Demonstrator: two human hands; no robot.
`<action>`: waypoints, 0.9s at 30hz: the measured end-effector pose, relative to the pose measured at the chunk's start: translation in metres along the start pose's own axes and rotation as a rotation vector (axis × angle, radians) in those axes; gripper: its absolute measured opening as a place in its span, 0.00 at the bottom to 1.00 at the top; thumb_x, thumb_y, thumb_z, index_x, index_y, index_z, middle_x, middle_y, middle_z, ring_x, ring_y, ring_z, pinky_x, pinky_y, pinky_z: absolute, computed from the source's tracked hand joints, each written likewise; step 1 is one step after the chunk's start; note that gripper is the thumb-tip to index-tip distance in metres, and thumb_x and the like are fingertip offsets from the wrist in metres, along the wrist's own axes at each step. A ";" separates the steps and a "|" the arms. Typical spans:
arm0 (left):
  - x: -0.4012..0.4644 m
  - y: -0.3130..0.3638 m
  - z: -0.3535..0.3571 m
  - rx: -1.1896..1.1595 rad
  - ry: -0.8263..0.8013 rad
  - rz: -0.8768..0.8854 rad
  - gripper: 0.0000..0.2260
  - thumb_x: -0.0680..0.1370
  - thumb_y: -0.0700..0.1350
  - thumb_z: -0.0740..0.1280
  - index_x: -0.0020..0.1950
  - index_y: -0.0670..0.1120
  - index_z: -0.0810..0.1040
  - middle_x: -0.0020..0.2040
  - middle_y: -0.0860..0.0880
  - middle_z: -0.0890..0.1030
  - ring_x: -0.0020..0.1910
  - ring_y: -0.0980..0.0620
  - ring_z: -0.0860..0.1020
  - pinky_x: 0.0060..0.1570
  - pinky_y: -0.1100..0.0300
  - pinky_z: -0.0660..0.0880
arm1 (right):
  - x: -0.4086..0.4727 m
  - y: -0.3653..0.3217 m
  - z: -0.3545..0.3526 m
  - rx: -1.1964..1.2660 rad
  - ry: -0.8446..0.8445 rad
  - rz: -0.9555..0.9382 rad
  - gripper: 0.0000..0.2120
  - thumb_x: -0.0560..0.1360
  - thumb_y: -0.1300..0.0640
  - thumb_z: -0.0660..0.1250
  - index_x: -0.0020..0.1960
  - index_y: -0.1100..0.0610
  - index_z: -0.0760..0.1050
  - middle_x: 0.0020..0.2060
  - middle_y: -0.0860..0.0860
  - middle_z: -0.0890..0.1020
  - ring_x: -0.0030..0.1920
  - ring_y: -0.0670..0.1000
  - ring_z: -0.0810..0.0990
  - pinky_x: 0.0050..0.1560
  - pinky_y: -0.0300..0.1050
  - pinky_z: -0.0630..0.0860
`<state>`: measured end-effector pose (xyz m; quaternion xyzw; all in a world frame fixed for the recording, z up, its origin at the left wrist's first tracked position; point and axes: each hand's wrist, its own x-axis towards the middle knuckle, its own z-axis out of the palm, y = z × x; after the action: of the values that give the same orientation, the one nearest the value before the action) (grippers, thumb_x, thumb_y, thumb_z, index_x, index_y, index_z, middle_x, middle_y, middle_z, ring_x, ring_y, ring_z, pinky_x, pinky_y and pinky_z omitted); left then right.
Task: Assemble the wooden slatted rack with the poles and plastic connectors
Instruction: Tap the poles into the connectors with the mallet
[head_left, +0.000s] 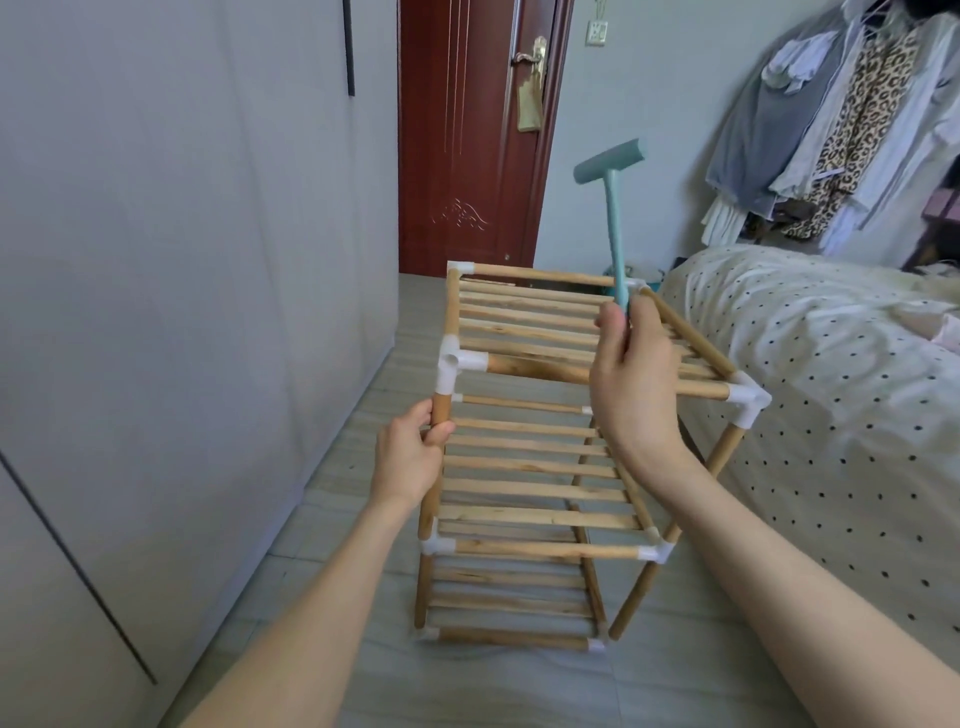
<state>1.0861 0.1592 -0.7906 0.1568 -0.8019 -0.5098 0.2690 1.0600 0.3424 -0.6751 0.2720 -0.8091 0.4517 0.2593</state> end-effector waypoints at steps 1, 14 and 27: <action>0.001 -0.001 0.000 -0.003 0.006 0.002 0.08 0.77 0.40 0.66 0.56 0.45 0.79 0.51 0.47 0.82 0.54 0.49 0.78 0.57 0.52 0.74 | -0.002 0.000 0.002 -0.049 -0.088 0.001 0.07 0.81 0.57 0.55 0.48 0.56 0.70 0.31 0.48 0.73 0.28 0.46 0.71 0.29 0.33 0.69; 0.004 -0.004 0.001 -0.041 0.000 -0.022 0.09 0.77 0.41 0.66 0.57 0.47 0.78 0.50 0.49 0.82 0.54 0.50 0.78 0.58 0.52 0.74 | 0.004 0.006 -0.004 -0.076 -0.093 0.002 0.06 0.81 0.57 0.56 0.48 0.57 0.69 0.30 0.47 0.71 0.27 0.44 0.68 0.26 0.33 0.65; 0.003 -0.004 0.002 -0.056 0.017 -0.006 0.08 0.77 0.40 0.66 0.56 0.47 0.79 0.48 0.50 0.83 0.53 0.52 0.79 0.57 0.52 0.75 | 0.010 -0.003 -0.013 -0.283 -0.497 -0.084 0.07 0.81 0.55 0.55 0.46 0.55 0.68 0.33 0.47 0.72 0.31 0.46 0.71 0.34 0.38 0.70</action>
<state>1.0822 0.1572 -0.7941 0.1561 -0.7847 -0.5314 0.2785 1.0575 0.3504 -0.6607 0.3690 -0.8908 0.2427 0.1069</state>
